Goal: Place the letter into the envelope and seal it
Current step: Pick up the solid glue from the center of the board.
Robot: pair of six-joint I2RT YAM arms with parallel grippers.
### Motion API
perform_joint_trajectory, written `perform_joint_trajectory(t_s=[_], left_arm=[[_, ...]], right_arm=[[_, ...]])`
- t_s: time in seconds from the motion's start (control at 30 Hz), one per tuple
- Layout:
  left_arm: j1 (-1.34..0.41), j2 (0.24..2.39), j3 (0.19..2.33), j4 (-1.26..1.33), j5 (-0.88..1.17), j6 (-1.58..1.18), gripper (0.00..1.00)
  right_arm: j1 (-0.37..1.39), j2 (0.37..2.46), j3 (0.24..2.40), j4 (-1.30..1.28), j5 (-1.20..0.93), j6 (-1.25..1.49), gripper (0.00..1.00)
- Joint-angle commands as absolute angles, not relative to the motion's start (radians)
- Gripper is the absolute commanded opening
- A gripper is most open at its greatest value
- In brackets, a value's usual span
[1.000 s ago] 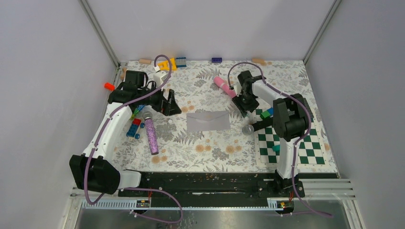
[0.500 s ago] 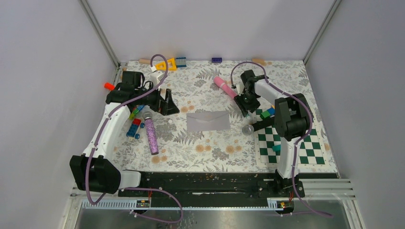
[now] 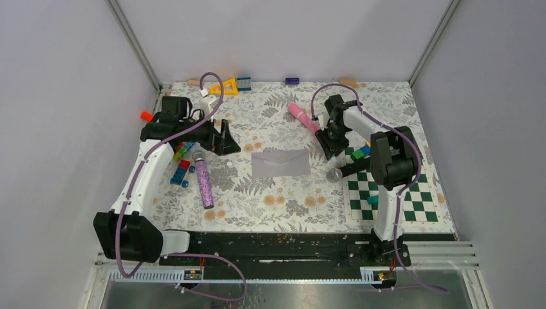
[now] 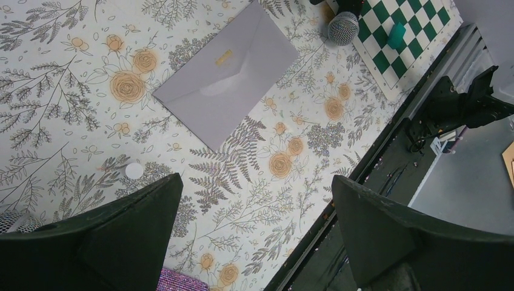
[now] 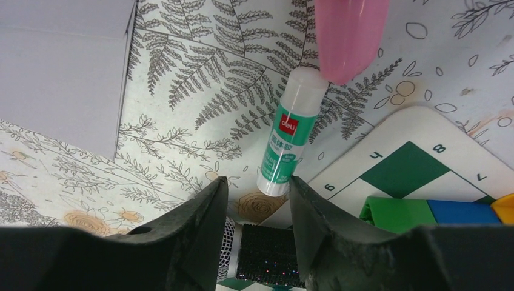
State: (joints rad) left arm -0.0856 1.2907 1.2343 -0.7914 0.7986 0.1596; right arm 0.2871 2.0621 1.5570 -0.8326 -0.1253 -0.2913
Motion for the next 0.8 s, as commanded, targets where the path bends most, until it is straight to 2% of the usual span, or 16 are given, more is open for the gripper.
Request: perform_joint_trajectory(t_s=[0.0, 0.47, 0.77], left_arm=[[-0.075, 1.261, 1.236, -0.756, 0.845, 0.166, 0.99], [-0.050, 1.245, 1.234, -0.756, 0.867, 0.163, 0.99], [-0.031, 1.241, 1.230, -0.756, 0.899, 0.164, 0.99]], right_arm=[[0.286, 2.065, 1.600, -0.882, -0.170, -0.266, 0.49], [0.373, 2.075, 1.604, -0.889, -0.110, -0.263, 0.51], [0.445, 2.160, 1.627, -0.900, -0.049, -0.267, 0.50]])
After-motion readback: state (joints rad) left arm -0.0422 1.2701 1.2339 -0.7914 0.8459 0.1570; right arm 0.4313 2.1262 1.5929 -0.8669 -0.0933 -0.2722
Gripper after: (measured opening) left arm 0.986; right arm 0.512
